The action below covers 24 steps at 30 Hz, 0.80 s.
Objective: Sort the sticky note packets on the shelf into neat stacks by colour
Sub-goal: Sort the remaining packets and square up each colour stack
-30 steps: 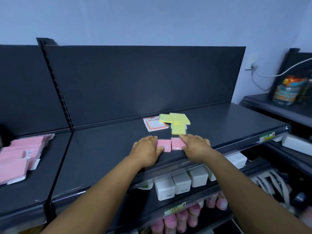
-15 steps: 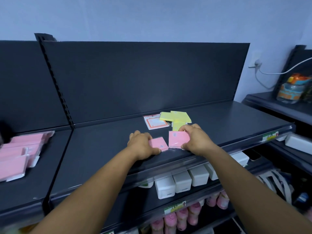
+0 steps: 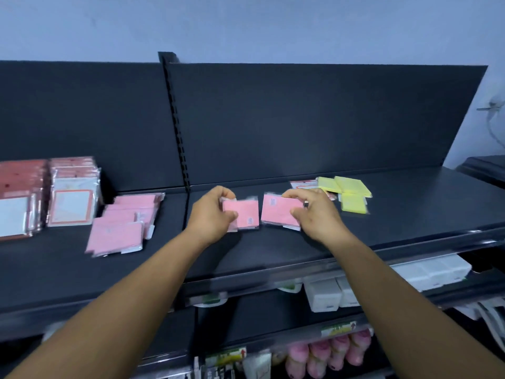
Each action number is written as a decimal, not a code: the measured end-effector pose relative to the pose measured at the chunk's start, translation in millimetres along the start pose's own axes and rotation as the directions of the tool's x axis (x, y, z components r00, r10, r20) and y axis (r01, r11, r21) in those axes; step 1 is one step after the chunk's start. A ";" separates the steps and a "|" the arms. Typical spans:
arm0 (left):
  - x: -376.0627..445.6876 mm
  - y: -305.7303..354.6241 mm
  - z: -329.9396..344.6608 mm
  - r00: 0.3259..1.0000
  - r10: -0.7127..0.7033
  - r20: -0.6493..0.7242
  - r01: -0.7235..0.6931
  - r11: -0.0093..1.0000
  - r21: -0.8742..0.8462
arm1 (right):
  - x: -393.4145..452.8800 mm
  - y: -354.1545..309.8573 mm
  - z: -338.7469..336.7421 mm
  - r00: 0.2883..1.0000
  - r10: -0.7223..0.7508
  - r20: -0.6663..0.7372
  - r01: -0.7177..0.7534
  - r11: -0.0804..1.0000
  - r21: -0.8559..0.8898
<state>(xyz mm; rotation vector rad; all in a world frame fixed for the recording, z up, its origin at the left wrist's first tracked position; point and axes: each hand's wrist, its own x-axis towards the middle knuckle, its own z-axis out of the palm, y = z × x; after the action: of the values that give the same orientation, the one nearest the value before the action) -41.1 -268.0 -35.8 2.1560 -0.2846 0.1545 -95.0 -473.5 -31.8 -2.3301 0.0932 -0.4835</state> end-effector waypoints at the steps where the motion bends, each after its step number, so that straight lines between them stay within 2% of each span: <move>1: -2.3 -9.5 -14.1 1.000 -0.012 -0.018 0.012 1.000 0.004 | -0.1 -10.2 11.3 1.000 -0.018 0.014 0.018 1.000 0.005; 8: -22.5 -67.8 -98.7 0.987 -0.084 -0.138 0.091 0.995 0.044 | -6.1 -75.8 87.0 0.985 -0.088 0.148 0.074 0.993 0.094; 14: -40.4 -107.6 -154.8 0.974 -0.127 -0.188 0.154 0.978 0.139 | -16.0 -126.3 143.6 0.956 -0.143 0.258 0.117 0.987 0.111; 18: -46.2 -124.7 -175.5 0.969 -0.178 -0.174 0.200 0.973 0.115 | -21.5 -155.1 174.9 0.945 -0.121 0.303 0.104 0.992 0.071; 24: -44.8 -133.8 -190.7 0.978 -0.154 -0.143 0.182 0.959 0.217 | -24.1 -182.4 209.6 0.952 -0.055 0.302 0.064 0.998 -0.018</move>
<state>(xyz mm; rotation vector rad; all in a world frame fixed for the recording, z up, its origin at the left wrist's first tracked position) -50.0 -31.1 -44.5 2.3764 -0.0092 0.2334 -53.3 -198.4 -51.0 -2.4111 -0.1171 -0.1512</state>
